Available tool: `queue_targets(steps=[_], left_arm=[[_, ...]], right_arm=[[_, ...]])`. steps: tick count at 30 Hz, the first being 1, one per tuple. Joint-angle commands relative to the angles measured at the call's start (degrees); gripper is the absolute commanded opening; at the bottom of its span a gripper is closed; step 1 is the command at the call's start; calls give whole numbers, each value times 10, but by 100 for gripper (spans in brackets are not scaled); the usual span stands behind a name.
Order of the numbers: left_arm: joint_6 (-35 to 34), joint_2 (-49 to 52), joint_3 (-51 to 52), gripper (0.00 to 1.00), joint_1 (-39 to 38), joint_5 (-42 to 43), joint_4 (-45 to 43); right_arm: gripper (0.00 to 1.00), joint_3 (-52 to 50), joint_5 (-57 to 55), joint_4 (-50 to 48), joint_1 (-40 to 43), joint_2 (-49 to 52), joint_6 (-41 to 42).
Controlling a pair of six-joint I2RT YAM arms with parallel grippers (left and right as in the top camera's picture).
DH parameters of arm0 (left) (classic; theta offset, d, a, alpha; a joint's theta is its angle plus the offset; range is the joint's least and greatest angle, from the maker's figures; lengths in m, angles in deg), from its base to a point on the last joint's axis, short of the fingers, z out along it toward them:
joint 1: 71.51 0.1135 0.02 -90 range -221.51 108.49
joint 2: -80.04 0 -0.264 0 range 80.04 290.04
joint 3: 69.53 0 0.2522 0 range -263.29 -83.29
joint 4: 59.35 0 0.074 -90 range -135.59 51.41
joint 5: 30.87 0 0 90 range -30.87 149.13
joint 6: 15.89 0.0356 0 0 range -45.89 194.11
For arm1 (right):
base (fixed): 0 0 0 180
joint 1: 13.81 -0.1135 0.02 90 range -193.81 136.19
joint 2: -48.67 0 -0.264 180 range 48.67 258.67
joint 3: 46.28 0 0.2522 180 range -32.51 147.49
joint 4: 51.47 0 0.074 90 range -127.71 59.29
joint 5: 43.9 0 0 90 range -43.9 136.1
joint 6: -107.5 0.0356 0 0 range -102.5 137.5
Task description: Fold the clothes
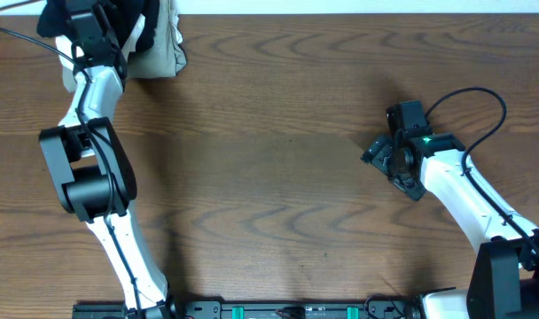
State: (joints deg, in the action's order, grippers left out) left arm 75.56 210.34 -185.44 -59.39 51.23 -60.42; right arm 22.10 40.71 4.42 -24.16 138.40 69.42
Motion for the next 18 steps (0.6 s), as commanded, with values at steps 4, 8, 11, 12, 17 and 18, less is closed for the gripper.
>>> queue_targets(steps=[4, 8, 11, 12, 17, 18], left_arm=[[2, -127, -5, 41, -10, -3, 31], [2, -211, -5, 71, -20, -3, 87], [2, -273, -5, 98, -22, -3, 128], [2, -295, -5, 98, -23, -3, 146], [-52, -399, -5, 98, -23, -2, 251], [-76, -418, -5, 98, -23, -2, 274]], right_arm=[[99, -3, -4, -2, -1, 5, -3], [99, -2, 32, -2, -1, -9, -44], [99, 4, 42, 5, -1, -41, -62], [99, 7, 41, 13, -2, -59, -64], [99, 9, 39, 38, -2, -180, -91], [99, 9, 39, 43, -2, -209, -94]])
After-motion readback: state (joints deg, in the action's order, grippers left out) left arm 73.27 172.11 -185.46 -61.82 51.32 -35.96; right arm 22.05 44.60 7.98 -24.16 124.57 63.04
